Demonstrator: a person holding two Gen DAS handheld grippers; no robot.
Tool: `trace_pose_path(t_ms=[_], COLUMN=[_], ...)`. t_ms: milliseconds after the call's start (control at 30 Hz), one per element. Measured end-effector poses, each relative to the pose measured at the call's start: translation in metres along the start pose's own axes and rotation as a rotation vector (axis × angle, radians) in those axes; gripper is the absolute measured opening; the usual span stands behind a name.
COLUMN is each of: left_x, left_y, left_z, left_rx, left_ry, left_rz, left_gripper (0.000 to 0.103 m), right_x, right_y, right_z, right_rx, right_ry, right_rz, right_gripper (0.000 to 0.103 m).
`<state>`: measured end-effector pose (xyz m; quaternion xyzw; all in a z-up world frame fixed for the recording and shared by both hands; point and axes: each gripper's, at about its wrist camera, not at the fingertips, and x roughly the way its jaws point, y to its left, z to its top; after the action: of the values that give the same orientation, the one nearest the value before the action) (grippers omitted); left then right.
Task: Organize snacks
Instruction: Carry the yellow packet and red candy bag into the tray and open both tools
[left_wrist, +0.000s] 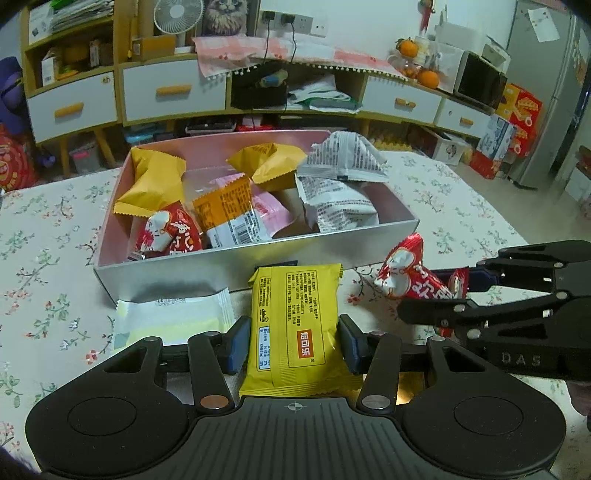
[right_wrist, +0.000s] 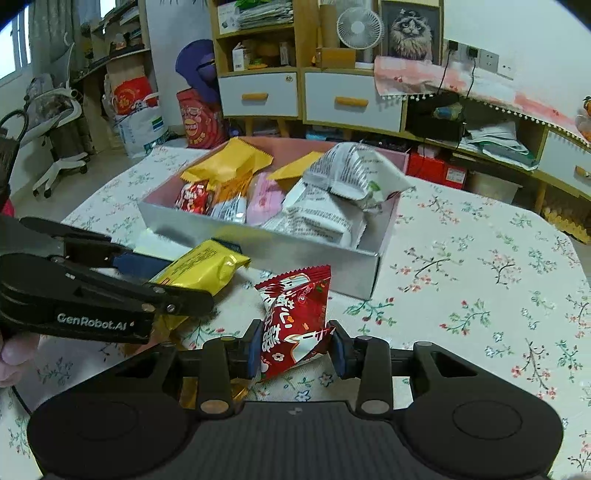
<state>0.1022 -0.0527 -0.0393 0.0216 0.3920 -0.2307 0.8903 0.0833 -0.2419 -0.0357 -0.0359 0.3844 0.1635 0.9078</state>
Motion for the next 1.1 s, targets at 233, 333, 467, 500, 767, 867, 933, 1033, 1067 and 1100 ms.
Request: trace_pose_path(t_ms=[233,333,467,500,767,867,933,1033,1067,1100], left_x=[-0.012,-0.016,-0.02,-0.022,-0.026,-0.028,-0.027,-0.021,-0.018,-0.015], left_y=[0.001,0.003,0.006,0.008,0.026,0.037,0.043,0.051,0.053,0.055], left_z=[0.009,0.013,0.021,0.023,0.043,0.052,0.058,0.067,0.07,0.073], left_rx=[-0.012,-0.021,-0.036,-0.044,-0.118,-0.153,-0.173,-0.186,-0.186,-0.185], left_ry=[-0.031,-0.048,-0.075,-0.084,-0.141,-0.159,-0.17,-0.171,-0.168,-0.165], left_rz=[-0.014,-0.01,0.01,0.014,0.062,0.088,0.1,0.115,0.12,0.122], left_gripper=[0.047,0.047,0.047,0.047,0.047,0.047,0.047,0.047,0.047,0.047], right_x=[-0.008,-0.011,-0.011,-0.011,0.0,0.005,0.011,0.022,0.024,0.028], right_y=[-0.003,-0.004,-0.004,-0.003,0.007,0.012,0.015,0.02,0.021,0.023], right_z=[0.009,0.014,0.024,0.027,0.05,0.059,0.062,0.067,0.067,0.068], right_rx=[0.013,0.02,0.036,0.043,0.087,0.109,0.13,0.153,0.153,0.153], right_ry=[-0.032,-0.047,-0.069,-0.076,-0.114,-0.134,-0.139,-0.135,-0.133,-0.13], right_rz=[-0.008,-0.011,-0.009,-0.007,0.008,0.021,0.024,0.029,0.027,0.027], right_gripper=[0.005,0.005,0.005,0.005,0.005,0.005,0.005,0.005,0.005,0.005])
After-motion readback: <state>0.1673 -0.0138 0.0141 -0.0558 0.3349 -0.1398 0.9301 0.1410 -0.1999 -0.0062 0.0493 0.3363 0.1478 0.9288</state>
